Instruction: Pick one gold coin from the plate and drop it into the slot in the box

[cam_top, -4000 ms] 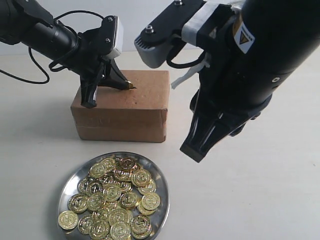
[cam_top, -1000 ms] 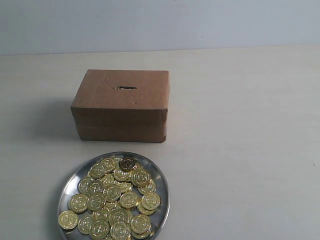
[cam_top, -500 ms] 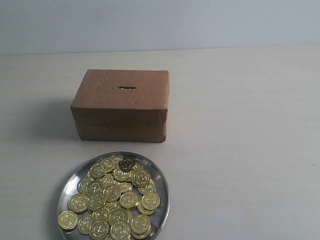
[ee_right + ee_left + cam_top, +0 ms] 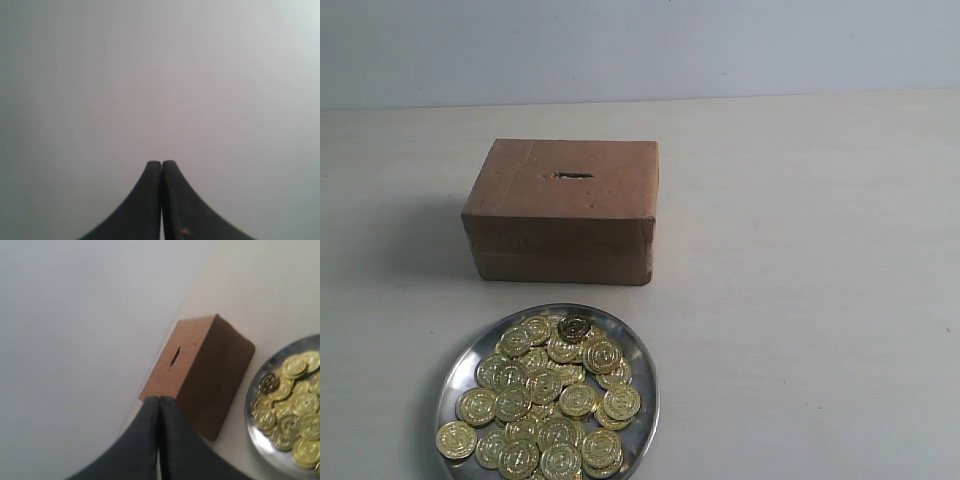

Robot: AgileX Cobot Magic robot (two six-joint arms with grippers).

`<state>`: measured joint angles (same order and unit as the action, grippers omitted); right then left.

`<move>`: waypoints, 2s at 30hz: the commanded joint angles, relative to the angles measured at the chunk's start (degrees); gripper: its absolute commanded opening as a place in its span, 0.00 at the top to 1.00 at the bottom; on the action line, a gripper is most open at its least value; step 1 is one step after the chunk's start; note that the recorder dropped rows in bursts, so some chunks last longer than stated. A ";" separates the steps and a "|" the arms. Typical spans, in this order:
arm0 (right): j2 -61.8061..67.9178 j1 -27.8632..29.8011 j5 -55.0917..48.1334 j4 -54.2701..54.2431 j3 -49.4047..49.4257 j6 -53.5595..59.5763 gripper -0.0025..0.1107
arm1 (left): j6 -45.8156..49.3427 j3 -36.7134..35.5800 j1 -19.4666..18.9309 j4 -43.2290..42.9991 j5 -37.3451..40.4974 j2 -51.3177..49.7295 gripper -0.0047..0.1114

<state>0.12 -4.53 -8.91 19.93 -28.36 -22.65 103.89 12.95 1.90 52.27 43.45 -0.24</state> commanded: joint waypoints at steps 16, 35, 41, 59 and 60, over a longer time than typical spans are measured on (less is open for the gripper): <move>-0.12 0.31 14.17 -0.75 28.36 -0.02 0.98 | -0.51 -12.95 -0.19 -43.65 -47.54 0.24 0.96; -0.12 0.31 8.91 -1.18 28.36 -0.02 0.98 | -70.02 -12.95 -0.32 -37.89 -21.03 0.24 0.96; -0.12 0.31 -0.01 -1.21 28.36 0.21 0.98 | -84.69 -12.95 -0.32 -37.89 -22.32 0.24 0.96; -0.12 0.31 -11.73 -5.02 28.36 11.58 0.98 | -93.68 -12.95 -0.32 -37.89 -22.84 0.24 0.96; -0.12 0.31 -11.73 -5.02 28.36 11.58 0.98 | -93.68 -12.95 -0.32 -37.89 -22.84 0.24 0.96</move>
<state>0.22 -4.53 -20.32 15.34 -0.24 -11.45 10.92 -0.07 1.78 13.62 21.36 -0.24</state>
